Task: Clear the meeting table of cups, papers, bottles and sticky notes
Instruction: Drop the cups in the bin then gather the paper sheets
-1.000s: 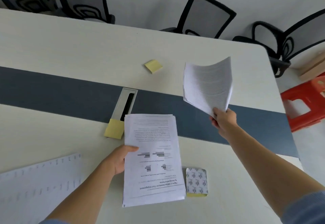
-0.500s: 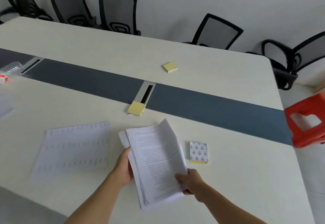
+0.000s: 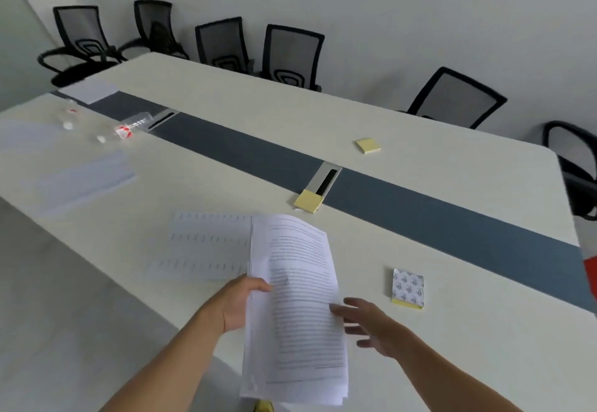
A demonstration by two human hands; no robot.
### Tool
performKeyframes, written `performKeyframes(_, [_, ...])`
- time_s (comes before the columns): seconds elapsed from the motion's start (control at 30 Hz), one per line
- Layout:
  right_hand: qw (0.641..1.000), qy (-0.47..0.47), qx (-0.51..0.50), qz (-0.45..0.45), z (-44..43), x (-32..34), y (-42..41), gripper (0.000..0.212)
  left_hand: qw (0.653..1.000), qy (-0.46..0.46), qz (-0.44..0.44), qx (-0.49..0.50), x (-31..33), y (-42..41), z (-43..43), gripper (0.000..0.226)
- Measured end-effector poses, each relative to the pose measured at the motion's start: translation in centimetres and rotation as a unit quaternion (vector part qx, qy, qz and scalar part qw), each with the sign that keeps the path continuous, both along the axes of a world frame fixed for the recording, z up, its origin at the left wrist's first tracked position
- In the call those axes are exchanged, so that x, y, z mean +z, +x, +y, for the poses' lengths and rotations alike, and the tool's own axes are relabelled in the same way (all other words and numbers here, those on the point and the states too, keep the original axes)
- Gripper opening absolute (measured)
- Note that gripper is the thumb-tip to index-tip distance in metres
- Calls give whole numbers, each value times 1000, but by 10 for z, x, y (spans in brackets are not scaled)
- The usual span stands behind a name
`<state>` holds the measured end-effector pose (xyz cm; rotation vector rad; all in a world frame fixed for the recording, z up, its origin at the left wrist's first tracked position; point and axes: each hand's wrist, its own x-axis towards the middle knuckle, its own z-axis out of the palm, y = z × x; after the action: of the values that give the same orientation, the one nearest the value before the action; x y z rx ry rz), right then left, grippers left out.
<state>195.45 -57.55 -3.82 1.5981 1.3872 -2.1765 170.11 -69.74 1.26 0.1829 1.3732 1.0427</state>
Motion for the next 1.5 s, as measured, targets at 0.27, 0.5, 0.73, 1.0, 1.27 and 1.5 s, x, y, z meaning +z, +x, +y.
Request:
performKeyframes(0.27, [987, 1, 4, 162, -13, 18, -139, 48, 1000, 25, -4, 18, 15, -93, -42, 48])
performKeyframes(0.5, [980, 134, 109, 101, -11, -4, -276, 25, 991, -60, 86, 85, -27, -225, -54, 38])
performKeyframes(0.73, [851, 392, 292, -191, 32, -29, -421, 61, 980, -116, 104, 122, -65, -369, -65, 38])
performKeyframes(1.0, [709, 437, 440, -335, 60, -61, -459, 114, 971, -173, 96, 133, -105, -440, -81, 30])
performKeyframes(1.27, [772, 349, 404, -345, 55, -68, -448, 64, 960, -218, 109, 139, -135, -446, -76, 38])
performKeyframes(1.5, [842, 443, 149, -268, 88, -23, -445, 22, 957, -231, 82, 156, -123, -440, -73, 33])
